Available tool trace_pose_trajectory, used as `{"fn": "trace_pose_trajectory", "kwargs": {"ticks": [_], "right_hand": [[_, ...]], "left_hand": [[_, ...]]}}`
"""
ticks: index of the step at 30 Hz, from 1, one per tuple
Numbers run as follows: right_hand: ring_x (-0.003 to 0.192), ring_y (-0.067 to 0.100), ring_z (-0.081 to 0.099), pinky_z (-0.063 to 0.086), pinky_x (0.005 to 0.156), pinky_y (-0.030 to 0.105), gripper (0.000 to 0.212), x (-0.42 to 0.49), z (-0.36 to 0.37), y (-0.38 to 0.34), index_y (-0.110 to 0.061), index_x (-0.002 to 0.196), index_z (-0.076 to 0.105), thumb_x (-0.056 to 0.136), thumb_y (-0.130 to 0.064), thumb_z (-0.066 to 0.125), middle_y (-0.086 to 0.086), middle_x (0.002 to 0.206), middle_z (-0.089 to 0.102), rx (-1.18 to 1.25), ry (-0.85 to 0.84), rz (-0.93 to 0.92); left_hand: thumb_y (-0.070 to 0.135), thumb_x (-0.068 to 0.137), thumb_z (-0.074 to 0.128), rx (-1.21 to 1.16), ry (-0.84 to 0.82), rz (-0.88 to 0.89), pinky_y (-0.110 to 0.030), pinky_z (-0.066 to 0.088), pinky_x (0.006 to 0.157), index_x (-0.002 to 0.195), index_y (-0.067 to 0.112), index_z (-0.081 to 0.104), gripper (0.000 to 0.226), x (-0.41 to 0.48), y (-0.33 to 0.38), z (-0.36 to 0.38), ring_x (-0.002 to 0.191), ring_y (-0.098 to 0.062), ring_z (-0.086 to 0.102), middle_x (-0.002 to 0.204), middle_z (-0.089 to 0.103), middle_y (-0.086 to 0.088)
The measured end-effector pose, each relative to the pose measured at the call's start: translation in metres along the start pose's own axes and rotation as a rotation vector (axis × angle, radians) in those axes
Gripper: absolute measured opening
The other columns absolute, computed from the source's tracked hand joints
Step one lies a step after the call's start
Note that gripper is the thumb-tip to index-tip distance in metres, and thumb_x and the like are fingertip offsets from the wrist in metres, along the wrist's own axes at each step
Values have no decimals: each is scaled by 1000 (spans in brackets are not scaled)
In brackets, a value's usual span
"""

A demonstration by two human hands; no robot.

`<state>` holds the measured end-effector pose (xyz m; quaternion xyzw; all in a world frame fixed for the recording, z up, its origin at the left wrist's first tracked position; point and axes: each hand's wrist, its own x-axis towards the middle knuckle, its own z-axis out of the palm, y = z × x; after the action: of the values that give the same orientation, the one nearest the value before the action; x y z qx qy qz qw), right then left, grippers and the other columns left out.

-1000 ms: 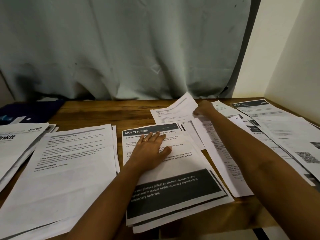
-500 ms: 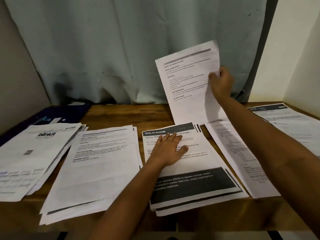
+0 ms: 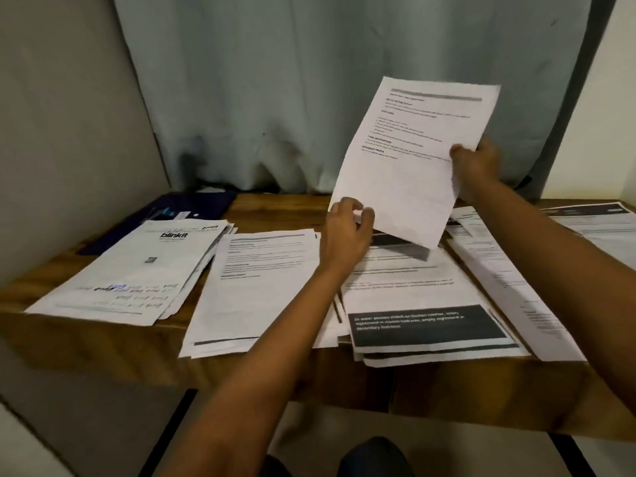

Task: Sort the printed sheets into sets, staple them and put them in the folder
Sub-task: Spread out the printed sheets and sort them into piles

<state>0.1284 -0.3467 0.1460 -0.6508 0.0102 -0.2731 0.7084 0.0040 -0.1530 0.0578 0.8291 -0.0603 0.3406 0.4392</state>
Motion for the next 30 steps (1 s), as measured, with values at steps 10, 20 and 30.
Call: {"fn": "trace_pose_trajectory", "kwargs": {"ticks": [10,20,30], "right_hand": [[97,31,63,52,85,44,27,-80,53,47,3,114,60,88,-4,62,12,113,64,-148,-297,284],[103,32,63,54,87,43,28,-148,103,78,-6,119,60,93,-14,58,8,121,63,-458,-418,16],[89,27,63,46,73,26,22,-137,159,32,-2,109,64,87,-7,60,9,104,65,-314,-373,72]], "left_hand": [[59,92,40,230,1,-20,-29,44,87,130,16,46,57,-50,-62,-112,114,-16,49,129,51,-1],[69,88,16,635,-446,-173,-58,12,116,150,22,24,78,-70,-120,-161,144,-25,23,158,25,-1],[65,93,25,441,-212,-247,-52,10,118,150,21,26,73,-48,-121,-230,143,-25,25,156,28,-4]]}}
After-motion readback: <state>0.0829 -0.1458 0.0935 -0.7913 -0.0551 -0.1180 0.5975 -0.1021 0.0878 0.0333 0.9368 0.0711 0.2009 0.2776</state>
